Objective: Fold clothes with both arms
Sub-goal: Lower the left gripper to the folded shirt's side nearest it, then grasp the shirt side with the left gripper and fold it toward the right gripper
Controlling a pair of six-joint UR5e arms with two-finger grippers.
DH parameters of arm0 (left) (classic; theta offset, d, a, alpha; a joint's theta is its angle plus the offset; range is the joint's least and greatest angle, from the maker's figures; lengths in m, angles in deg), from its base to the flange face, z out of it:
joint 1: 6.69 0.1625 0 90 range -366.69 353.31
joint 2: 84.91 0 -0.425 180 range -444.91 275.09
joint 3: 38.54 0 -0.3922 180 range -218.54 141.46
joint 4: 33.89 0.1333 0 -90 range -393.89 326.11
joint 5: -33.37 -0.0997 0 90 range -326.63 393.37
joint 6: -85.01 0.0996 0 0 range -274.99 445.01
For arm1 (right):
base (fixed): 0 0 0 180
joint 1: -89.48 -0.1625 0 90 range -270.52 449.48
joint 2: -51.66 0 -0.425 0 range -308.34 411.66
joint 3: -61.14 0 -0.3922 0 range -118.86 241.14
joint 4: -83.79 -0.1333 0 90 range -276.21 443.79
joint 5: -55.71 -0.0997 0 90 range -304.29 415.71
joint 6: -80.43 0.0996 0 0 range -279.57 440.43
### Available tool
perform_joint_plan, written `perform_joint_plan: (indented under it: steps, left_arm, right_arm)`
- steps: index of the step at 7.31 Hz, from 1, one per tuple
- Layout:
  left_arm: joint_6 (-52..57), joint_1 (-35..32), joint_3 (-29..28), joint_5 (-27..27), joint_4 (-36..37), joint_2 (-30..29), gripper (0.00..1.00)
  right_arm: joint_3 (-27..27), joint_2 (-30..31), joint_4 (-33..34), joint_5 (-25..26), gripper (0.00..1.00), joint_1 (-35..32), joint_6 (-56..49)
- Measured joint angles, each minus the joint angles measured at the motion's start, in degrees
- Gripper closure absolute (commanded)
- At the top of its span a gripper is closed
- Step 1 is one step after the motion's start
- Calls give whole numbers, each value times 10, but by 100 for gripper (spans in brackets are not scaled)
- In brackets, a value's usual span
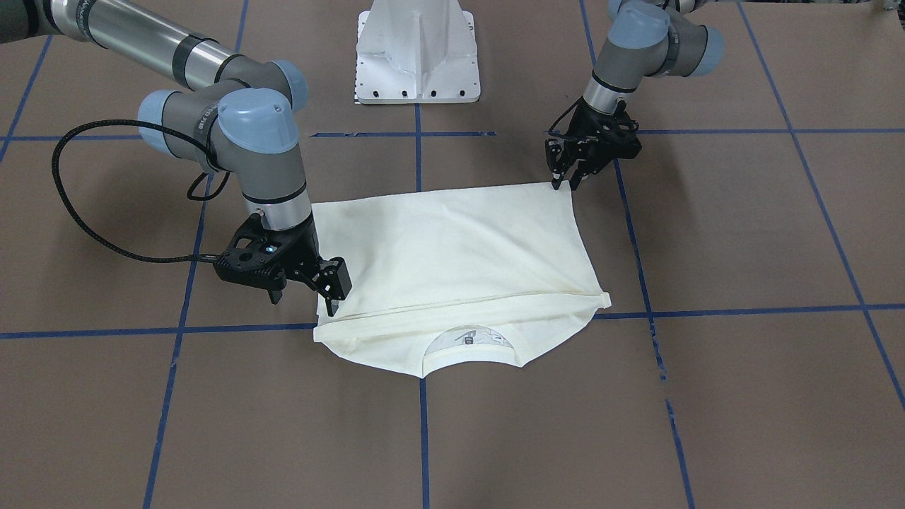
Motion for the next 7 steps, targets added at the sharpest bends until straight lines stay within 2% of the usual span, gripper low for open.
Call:
perform_joint_plan:
  steps: [1, 2, 3, 7]
  left_arm:
    - [0, 1, 0, 0, 0, 0, 65]
    - [0, 3, -1, -1, 1, 0, 88]
    - [0, 8, -1, -3, 1, 0, 100]
    - [32, 8, 0, -8, 2, 3, 100]
  right_arm:
    - [0, 0, 0, 0, 0, 0, 0]
    - [0, 0, 0, 0, 0, 0, 0]
    - [0, 0, 0, 0, 0, 0, 0]
    - [0, -1, -1, 0, 0, 1, 0]
